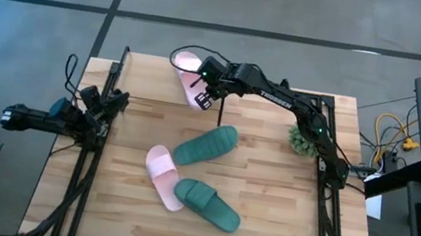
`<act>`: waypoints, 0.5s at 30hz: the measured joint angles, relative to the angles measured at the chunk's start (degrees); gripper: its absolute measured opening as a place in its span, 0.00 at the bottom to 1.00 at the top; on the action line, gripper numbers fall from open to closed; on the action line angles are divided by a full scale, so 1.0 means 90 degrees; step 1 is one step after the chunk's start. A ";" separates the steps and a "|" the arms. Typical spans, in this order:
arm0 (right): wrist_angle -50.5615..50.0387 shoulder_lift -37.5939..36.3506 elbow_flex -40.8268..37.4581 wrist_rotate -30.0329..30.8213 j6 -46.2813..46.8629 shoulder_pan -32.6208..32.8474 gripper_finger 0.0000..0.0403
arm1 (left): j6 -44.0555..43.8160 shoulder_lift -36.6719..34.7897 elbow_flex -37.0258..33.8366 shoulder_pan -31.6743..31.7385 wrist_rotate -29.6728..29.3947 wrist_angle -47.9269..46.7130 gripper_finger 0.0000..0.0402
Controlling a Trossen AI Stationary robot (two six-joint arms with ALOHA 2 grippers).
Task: Pick and place slides into the shelf
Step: Put the right pink slipper on the shelf
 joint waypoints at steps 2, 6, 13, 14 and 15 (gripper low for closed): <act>0.0017 0.0000 -0.0074 -0.0010 -0.0123 0.0001 0.03 | 0.0002 0.0005 0.0000 -0.0002 0.0000 0.0000 0.00; 0.0199 0.0000 -0.0338 -0.0587 -0.0297 0.0001 0.03 | 0.0002 0.0015 0.0000 -0.0002 0.0000 0.0000 0.00; 0.0886 -0.0010 -0.0601 -0.0801 -0.0332 0.0137 0.03 | 0.0002 0.0023 0.0000 -0.0002 0.0000 -0.0002 0.00; 0.0974 -0.0006 -0.0597 -0.0801 -0.0352 0.0171 0.03 | 0.0004 0.0027 0.0000 -0.0002 0.0000 0.0000 0.00; 0.1004 -0.0002 -0.0578 -0.0819 -0.0354 0.0193 0.03 | 0.0004 0.0027 0.0000 -0.0002 0.0000 -0.0005 0.00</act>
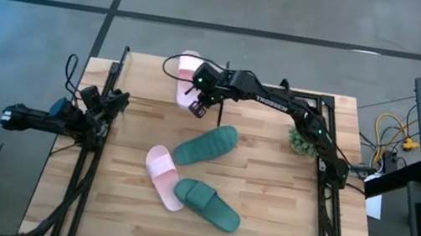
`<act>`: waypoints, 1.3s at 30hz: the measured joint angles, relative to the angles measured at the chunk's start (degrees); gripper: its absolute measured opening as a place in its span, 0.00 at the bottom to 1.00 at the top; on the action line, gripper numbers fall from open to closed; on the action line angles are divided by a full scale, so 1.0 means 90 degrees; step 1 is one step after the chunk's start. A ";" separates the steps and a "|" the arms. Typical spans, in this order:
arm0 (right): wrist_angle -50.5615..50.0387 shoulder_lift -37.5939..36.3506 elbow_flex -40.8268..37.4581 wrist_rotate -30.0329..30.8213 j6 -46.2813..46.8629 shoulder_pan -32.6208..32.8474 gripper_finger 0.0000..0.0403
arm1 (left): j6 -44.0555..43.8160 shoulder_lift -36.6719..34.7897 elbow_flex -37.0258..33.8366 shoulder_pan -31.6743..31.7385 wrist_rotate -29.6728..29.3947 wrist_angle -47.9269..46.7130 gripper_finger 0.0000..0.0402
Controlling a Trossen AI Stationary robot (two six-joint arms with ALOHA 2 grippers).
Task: Pick and place slides into the shelf
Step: Put the right pink slipper on the shelf, then put the pink slipper on the shelf
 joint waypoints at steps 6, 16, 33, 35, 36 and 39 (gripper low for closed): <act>0.0021 0.0000 0.0130 0.0154 0.0002 0.0022 0.03 | 0.0002 -0.0006 0.0000 0.0000 0.0002 0.0004 0.00; -0.0013 -0.0454 0.0651 0.0368 -0.0015 0.0090 0.03 | 0.0431 0.0044 0.0104 0.0002 -0.0039 -0.0200 0.00; -0.1784 -0.1889 0.0681 0.2151 0.0997 0.0803 0.08 | 0.1017 0.3261 0.4585 -0.0012 -0.0975 -0.8585 0.01; -0.2293 -0.1914 0.0676 0.2330 0.1472 0.1014 0.12 | 0.1016 0.3650 0.4834 -0.0040 -0.0842 -0.8710 0.05; -0.2509 -0.1914 0.0672 0.2386 0.1701 0.1121 0.15 | 0.1018 0.3837 0.4932 -0.0054 -0.0762 -0.8714 0.07; -0.2993 -0.1916 0.0672 0.2702 0.2406 0.1517 0.24 | 0.1012 0.4270 0.5149 -0.0089 -0.0281 -0.8723 0.16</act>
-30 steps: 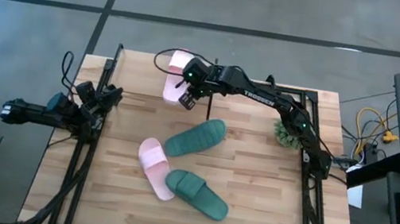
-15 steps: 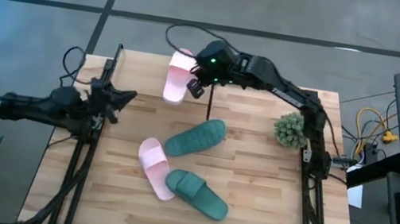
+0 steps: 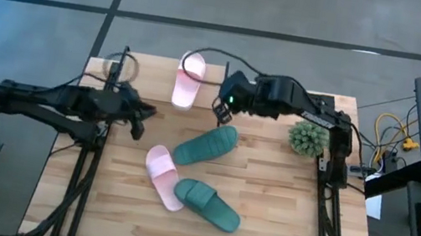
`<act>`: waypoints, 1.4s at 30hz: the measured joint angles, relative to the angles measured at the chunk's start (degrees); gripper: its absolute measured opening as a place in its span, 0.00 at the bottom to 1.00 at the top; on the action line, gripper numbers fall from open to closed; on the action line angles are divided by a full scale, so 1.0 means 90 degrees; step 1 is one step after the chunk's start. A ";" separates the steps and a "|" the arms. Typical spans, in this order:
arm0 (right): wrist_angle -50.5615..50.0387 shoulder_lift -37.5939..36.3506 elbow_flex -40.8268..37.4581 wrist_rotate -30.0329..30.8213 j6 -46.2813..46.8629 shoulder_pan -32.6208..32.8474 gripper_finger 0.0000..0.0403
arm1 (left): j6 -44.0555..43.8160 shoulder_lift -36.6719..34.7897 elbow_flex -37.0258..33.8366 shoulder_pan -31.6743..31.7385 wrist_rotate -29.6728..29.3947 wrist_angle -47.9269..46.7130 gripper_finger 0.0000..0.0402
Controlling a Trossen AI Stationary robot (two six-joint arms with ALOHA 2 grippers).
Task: Pick and place slides into the shelf
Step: Put the pink slipper on the shelf
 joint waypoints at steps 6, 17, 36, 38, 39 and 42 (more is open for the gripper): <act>-0.0663 0.0000 -0.0017 0.0669 0.1699 0.0836 0.40 | -0.0321 0.0629 0.0318 -0.0302 0.0726 -0.0678 0.28; -0.0673 -0.0012 -0.0053 0.0676 0.3622 0.2103 0.49 | -0.1444 0.1410 0.0515 -0.2085 -0.0036 -0.1190 0.21; -0.0670 -0.0012 -0.0884 -0.0178 0.3586 0.3676 0.49 | -0.4114 0.4273 0.1161 -0.3925 -0.0698 -0.1525 0.21; -0.0671 -0.0006 -0.1068 -0.0064 0.3662 0.3882 0.49 | -0.4304 0.4581 0.1403 -0.3950 -0.0715 -0.1730 0.23; -0.0667 -0.0005 -0.1160 0.0007 0.3743 0.3971 0.49 | -0.4371 0.4737 0.1533 -0.3950 -0.0725 -0.1849 0.24; -0.0673 -0.0005 -0.1511 0.0146 0.4013 0.4210 0.49 | -0.4513 0.5136 0.1855 -0.3950 -0.0746 -0.2261 0.28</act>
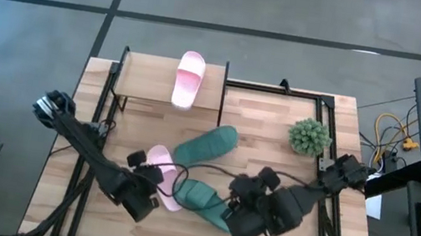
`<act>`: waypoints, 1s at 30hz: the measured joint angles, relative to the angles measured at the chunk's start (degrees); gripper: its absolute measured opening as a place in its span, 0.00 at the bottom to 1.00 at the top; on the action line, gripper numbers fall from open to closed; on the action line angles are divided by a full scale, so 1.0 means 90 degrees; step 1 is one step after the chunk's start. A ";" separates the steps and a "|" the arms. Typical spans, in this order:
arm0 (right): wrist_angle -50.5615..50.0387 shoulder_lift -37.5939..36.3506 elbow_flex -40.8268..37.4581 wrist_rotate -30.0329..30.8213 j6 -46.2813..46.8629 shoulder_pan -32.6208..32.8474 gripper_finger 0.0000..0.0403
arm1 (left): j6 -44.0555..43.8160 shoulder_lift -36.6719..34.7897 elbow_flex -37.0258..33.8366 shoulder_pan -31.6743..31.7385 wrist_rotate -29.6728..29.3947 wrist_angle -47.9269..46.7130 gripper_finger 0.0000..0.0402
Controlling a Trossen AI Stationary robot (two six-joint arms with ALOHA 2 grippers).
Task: Pick and place slides into the shelf
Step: Put the pink slipper on the shelf
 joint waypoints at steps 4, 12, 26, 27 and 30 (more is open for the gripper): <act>0.0003 0.0000 -0.0510 -0.0002 0.0373 0.0243 0.49 | -0.0030 0.0437 0.0322 0.0007 -0.0094 -0.0359 0.34; -0.0003 0.0000 -0.1377 -0.0023 0.1158 0.0504 0.49 | -0.0789 0.1103 0.0568 0.0126 -0.0282 -0.1132 0.36; 0.0016 0.0000 -0.1772 -0.0035 0.1561 0.0488 0.49 | -0.0782 0.1749 0.0037 0.0754 -0.0341 -0.1331 0.26; 0.0012 0.0000 -0.1770 -0.0033 0.1592 0.0486 0.49 | -0.0747 0.1739 0.0003 0.0766 -0.0374 -0.1335 0.22; 0.0012 0.0000 -0.1768 -0.0033 0.1612 0.0448 0.49 | -0.0614 0.1665 -0.0112 0.0782 -0.0542 -0.1364 0.08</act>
